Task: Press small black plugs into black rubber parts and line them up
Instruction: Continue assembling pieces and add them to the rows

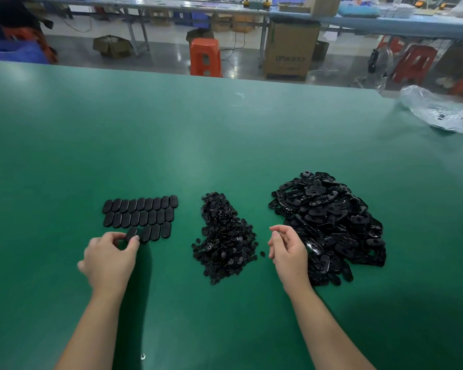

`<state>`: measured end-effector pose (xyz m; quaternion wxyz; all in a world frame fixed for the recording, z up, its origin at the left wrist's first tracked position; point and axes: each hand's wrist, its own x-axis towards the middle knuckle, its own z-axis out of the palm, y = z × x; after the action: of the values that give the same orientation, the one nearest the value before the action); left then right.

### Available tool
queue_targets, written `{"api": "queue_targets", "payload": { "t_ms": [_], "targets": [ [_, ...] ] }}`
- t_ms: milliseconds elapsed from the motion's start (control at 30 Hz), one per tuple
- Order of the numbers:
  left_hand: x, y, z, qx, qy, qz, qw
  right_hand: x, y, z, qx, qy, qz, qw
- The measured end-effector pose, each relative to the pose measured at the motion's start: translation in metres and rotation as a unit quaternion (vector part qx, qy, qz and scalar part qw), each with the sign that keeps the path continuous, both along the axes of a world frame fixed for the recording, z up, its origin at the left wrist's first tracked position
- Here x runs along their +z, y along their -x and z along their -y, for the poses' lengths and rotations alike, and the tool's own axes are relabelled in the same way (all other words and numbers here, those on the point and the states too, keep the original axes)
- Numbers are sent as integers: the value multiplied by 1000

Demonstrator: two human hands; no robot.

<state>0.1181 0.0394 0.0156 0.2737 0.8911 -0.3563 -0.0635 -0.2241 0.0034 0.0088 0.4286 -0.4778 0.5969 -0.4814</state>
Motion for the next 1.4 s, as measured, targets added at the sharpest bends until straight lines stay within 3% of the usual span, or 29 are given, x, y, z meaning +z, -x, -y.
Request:
{"api": "queue_targets", "payload": {
  "t_ms": [133,300,433,600,867,1067,1167,1267,1400],
  "targets": [
    [-1,3,2,-16,-27,-2,1000,0,0,-1,-1,-1,-3,1000],
    [1,14,5,-31,31,-26,999,0,-1,-1,-1,0,-9,1000],
    [10,38,9,-130,115,-32,984,0,0,-1,-2,-1,-11,1000],
    [9,86,22,-259,88,-2,962,-1,-1,0,-2,-4,-24,1000],
    [-11,117,40,-202,64,-5,977,2,-2,-1,8,-10,-33,999],
    [-16,114,40,-220,68,5,973,8,-4,0,57,-29,-89,994],
    [-17,113,41,-222,70,9,973,21,3,8,96,-32,-200,975],
    [-19,111,41,-221,69,8,973,38,24,16,95,-24,-386,917],
    [-19,112,41,-220,73,2,973,53,57,19,80,-70,-537,837]
  ]
}}
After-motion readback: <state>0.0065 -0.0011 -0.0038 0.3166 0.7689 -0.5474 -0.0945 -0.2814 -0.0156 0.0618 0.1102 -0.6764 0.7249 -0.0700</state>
